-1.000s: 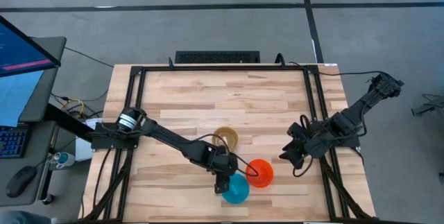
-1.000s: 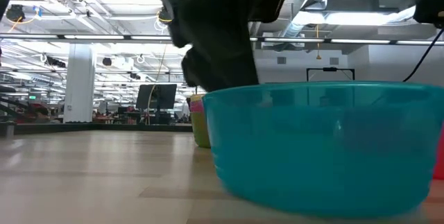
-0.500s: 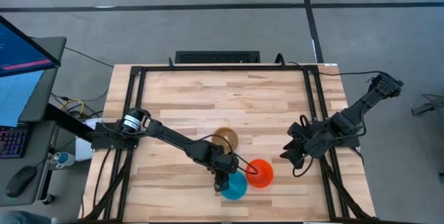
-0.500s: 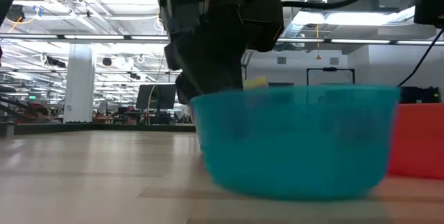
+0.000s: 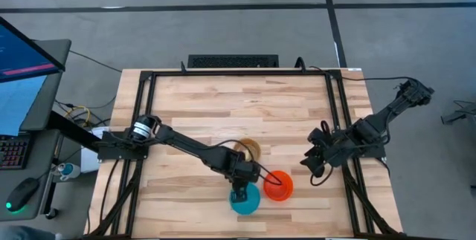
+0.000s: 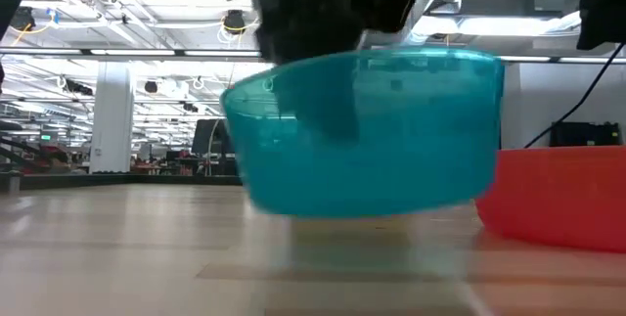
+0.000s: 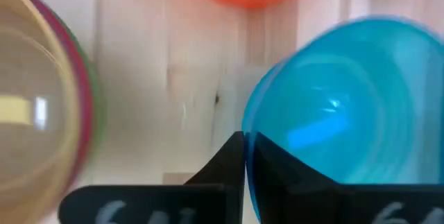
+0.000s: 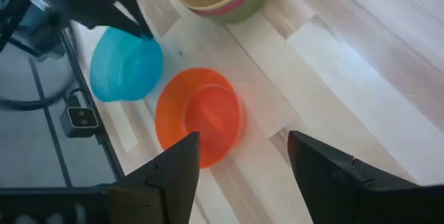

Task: Nest bowls inside each other
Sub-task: Stack the blue bowl on top of the yellow bowl

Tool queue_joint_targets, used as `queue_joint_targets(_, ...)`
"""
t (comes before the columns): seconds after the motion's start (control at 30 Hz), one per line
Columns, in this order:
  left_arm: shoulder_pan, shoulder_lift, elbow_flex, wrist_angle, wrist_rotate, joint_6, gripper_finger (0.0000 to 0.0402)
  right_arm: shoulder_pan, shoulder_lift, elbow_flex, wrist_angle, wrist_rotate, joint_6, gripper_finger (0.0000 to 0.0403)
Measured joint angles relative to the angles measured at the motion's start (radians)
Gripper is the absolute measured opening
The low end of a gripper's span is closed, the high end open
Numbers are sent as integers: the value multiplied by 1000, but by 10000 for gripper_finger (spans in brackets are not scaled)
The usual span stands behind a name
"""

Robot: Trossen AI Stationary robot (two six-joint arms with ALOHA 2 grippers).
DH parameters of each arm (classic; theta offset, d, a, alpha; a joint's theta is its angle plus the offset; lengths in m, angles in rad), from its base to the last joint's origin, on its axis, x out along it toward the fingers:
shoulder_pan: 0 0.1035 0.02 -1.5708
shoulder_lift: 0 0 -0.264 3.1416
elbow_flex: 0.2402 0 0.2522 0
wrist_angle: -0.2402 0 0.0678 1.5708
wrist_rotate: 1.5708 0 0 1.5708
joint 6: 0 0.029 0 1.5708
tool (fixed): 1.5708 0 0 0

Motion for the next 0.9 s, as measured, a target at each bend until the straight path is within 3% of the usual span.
queue_joint_targets(0.3, 73, -2, 262, -307, -76, 147, 1, -35, 0, 0, 3, -2, -45, 240)
queue_joint_targets(0.43, 173, -2, 280, -382, -73, 226, 1, -35, 0, 0, 3, -1, -45, 240)
queue_joint_targets(0.63, 307, -1, 280, -415, 11, 315, 0, -35, 0, 0, 11, 7, -35, 240)
queue_joint_targets(0.9, 370, -1, 280, -399, 80, 372, 0, -50, 0, 0, 9, 47, -61, 240)
